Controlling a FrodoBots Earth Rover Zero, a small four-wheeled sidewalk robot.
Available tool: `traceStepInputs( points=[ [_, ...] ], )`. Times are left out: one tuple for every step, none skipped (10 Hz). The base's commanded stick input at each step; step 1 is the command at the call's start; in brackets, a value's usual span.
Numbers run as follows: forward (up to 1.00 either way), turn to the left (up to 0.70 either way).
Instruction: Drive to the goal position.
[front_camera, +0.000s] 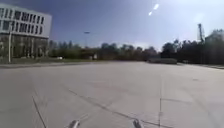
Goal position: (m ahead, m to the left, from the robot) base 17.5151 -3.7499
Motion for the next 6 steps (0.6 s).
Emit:
traceStepInputs(
  points=[
    [1.00,0.00],
    [1.00,0.00],
    [1.00,0.00],
    [1.00,0.00],
    [1.00,0.00],
    [1.00,0.00]
  ],
)
